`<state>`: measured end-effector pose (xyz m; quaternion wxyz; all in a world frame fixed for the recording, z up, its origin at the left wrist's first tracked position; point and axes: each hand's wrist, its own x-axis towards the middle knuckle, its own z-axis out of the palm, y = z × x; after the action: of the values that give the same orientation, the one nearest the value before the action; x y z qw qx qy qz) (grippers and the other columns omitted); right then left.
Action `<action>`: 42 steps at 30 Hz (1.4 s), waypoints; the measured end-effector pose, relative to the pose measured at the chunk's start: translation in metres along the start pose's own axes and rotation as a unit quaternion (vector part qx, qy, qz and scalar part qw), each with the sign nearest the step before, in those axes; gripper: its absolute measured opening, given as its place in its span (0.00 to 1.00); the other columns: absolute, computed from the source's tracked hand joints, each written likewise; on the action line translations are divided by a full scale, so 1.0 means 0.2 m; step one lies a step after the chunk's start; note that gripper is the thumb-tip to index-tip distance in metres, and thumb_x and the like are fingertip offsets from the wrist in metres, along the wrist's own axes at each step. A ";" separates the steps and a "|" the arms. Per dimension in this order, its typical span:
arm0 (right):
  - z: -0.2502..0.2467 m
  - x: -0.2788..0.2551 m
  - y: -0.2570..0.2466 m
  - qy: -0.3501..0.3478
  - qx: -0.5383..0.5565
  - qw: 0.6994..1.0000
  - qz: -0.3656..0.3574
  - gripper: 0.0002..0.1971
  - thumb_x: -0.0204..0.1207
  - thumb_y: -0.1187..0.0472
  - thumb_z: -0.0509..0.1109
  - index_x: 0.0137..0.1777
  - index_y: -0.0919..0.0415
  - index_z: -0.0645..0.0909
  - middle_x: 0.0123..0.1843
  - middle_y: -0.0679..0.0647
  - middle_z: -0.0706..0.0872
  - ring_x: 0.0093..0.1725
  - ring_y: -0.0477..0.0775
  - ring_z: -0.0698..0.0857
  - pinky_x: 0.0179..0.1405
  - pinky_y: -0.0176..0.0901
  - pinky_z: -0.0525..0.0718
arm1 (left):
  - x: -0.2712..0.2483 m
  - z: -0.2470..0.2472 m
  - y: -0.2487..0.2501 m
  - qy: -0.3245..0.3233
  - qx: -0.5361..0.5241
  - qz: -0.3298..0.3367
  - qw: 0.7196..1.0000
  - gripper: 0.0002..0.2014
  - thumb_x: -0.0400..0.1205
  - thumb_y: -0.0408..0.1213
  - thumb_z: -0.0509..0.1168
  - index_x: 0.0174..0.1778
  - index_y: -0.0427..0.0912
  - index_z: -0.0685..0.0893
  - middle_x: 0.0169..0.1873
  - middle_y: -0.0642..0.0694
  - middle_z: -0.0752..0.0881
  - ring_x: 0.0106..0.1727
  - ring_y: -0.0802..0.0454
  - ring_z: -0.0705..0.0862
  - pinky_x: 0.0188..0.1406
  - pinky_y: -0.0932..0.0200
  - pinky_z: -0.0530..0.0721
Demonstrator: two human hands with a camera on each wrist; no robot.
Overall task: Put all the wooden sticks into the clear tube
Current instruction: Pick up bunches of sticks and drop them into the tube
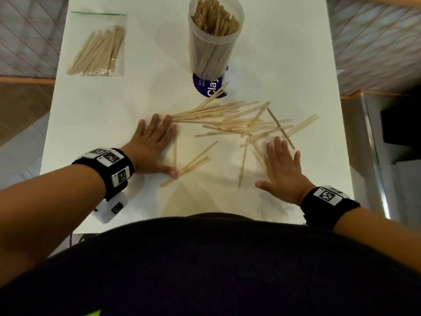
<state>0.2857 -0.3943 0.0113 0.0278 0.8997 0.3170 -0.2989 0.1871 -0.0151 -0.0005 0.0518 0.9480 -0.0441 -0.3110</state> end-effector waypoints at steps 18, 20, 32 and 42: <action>-0.23 0.33 0.24 0.210 0.263 0.884 0.326 0.34 0.84 0.39 0.48 0.85 0.53 0.44 0.86 0.61 0.39 0.84 0.67 0.41 0.79 0.73 0.43 | -0.01 -0.01 0.09 -0.006 -0.012 -0.003 1.000 0.69 0.58 0.81 0.60 0.75 0.51 0.18 0.75 0.46 0.18 0.76 0.41 0.18 0.77 0.36 0.30; -0.21 0.34 0.32 0.205 0.293 0.858 0.370 0.34 0.84 0.39 0.47 0.85 0.54 0.45 0.86 0.62 0.40 0.84 0.66 0.42 0.79 0.71 0.43 | -0.01 -0.01 0.06 -0.007 -0.037 -0.032 0.999 0.69 0.56 0.82 0.57 0.76 0.50 0.20 0.76 0.46 0.19 0.76 0.44 0.19 0.77 0.39 0.29; -0.25 0.61 0.04 0.149 0.130 0.979 0.052 0.33 0.84 0.40 0.48 0.85 0.52 0.46 0.87 0.54 0.40 0.85 0.57 0.38 0.80 0.65 0.36 | 0.37 -0.21 0.19 0.070 -0.073 0.015 0.995 0.73 0.54 0.78 0.63 0.81 0.43 0.27 0.82 0.44 0.31 0.82 0.41 0.30 0.80 0.40 0.34; -0.14 0.38 -0.18 0.045 0.067 0.993 -0.091 0.65 0.55 0.18 0.63 0.83 0.45 0.33 0.84 0.55 0.29 0.82 0.60 0.27 0.78 0.72 0.32 | 0.35 -0.19 0.36 0.137 -0.128 0.022 0.982 0.50 0.76 0.54 0.70 0.84 0.41 0.45 0.84 0.41 0.53 0.84 0.40 0.49 0.82 0.50 0.48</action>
<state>0.3275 -0.3166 -0.0032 -0.0743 0.8793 0.3778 -0.2805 0.2627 -0.0926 -0.0025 0.1852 0.9658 -0.0171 -0.1805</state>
